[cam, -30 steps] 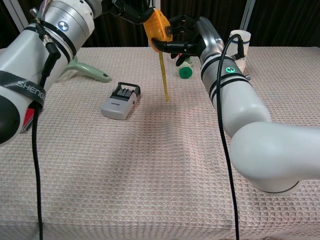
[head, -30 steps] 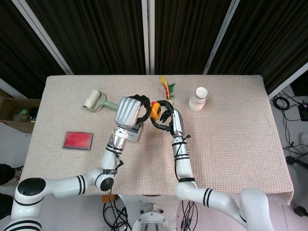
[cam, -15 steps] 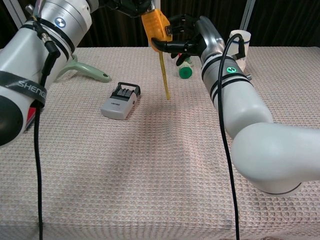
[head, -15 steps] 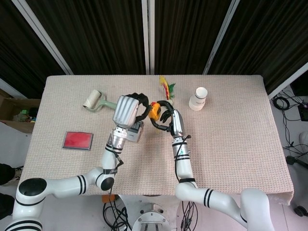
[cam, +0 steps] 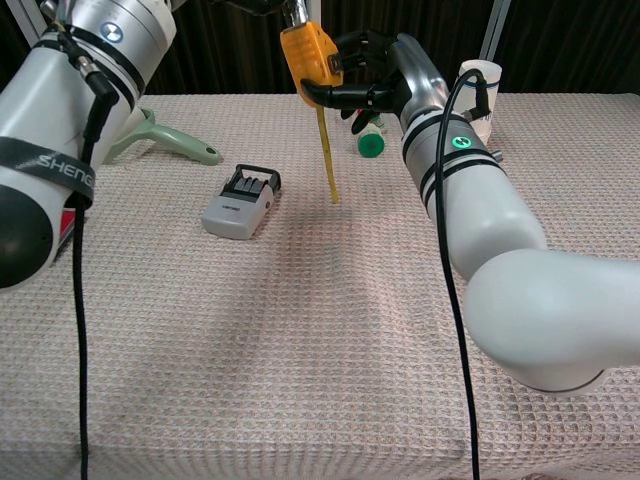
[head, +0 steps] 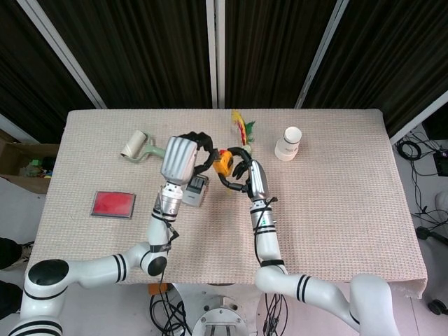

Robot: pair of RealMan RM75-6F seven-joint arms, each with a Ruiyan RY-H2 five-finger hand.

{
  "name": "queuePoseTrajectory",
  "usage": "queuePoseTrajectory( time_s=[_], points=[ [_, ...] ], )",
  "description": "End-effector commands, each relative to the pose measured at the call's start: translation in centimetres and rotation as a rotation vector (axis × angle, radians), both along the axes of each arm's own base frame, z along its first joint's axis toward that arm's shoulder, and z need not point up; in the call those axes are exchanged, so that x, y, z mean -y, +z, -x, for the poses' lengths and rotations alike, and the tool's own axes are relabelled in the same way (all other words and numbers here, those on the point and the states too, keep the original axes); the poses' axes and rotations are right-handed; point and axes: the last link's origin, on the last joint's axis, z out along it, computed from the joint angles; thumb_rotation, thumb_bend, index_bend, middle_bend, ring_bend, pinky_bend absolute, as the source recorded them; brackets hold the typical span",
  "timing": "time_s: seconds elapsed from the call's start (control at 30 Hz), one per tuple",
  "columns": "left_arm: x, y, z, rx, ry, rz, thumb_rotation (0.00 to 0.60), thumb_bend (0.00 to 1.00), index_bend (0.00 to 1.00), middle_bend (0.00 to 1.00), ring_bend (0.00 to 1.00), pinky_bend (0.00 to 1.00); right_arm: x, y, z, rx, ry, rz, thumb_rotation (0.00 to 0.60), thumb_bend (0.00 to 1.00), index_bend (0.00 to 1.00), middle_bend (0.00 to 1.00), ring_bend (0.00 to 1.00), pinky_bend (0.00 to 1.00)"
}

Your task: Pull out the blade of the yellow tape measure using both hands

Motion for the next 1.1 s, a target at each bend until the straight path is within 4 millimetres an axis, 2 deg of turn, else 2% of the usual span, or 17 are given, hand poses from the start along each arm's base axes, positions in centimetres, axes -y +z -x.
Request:
queuePoseTrajectory(
  time_s=[0.03, 0.6, 1.1],
  points=[
    [-0.1, 0.2, 0.0, 0.010, 0.002, -0.004, 0.600, 0.43, 0.65, 0.62, 0.61, 0.75, 0.0, 0.1, 0.0, -0.001, 0.002, 0.002, 0.600, 0.39, 0.83, 0.69, 0.60, 0.67],
    [-0.6, 2.3, 0.7, 0.101, 0.017, -0.058, 0.600, 0.44, 0.66, 0.62, 0.62, 0.75, -0.6, 0.1, 0.2, -0.042, 0.018, 0.011, 0.600, 0.39, 0.83, 0.69, 0.60, 0.67],
    [-1.3, 5.0, 3.1, 0.230, 0.076, -0.105, 0.600, 0.44, 0.67, 0.63, 0.63, 0.76, -0.5, 0.4, 1.5, -0.082, -0.009, 0.015, 0.600, 0.39, 0.83, 0.69, 0.60, 0.67]
  ],
)
